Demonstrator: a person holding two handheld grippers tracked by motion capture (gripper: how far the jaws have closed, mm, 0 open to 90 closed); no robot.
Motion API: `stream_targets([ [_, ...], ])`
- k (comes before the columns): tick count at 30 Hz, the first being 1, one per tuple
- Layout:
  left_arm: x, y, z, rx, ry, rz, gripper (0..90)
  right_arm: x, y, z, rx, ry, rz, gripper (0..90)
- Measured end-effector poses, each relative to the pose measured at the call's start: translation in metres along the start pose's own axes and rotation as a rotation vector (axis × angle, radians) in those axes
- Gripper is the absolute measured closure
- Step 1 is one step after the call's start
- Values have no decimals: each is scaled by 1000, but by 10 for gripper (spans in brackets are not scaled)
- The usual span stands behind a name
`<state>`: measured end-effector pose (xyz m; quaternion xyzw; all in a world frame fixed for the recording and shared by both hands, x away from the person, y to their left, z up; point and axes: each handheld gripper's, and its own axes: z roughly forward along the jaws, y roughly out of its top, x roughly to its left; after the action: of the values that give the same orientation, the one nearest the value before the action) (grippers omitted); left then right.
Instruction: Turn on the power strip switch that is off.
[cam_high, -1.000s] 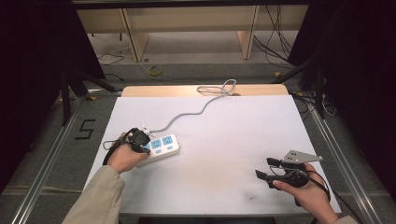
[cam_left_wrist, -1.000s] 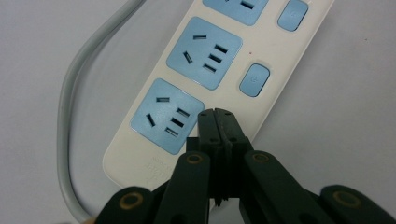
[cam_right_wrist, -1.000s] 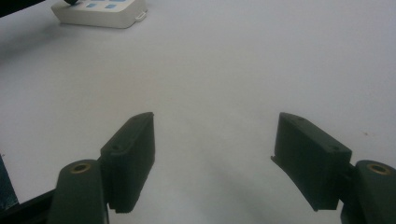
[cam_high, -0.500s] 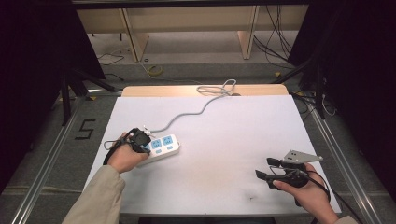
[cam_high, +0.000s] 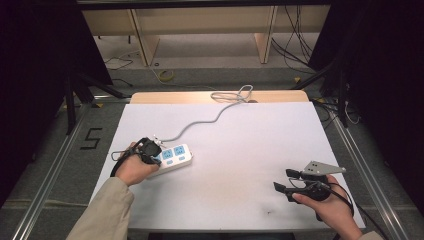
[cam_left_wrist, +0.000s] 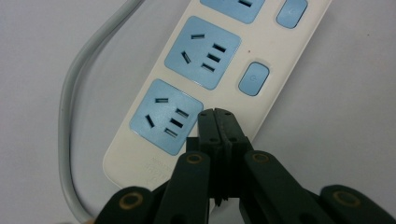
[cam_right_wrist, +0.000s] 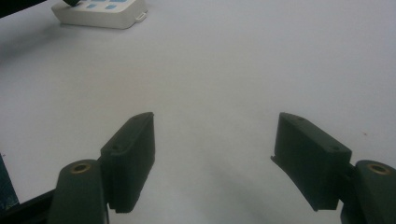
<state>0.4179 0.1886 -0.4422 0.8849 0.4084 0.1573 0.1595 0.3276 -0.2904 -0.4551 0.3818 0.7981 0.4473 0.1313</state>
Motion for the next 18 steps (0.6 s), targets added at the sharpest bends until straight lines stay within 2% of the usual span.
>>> stream_targets([
  [7,1,-1,0,-8,-4,-5,899,-1,0,0,-1,0,-1,296],
  [14,4,-3,0,-23,-23,-34,899,-1,0,0,-2,-1,-1,296],
  [18,4,-3,0,-26,-23,-35,899,-1,0,0,-1,0,-1,296],
])
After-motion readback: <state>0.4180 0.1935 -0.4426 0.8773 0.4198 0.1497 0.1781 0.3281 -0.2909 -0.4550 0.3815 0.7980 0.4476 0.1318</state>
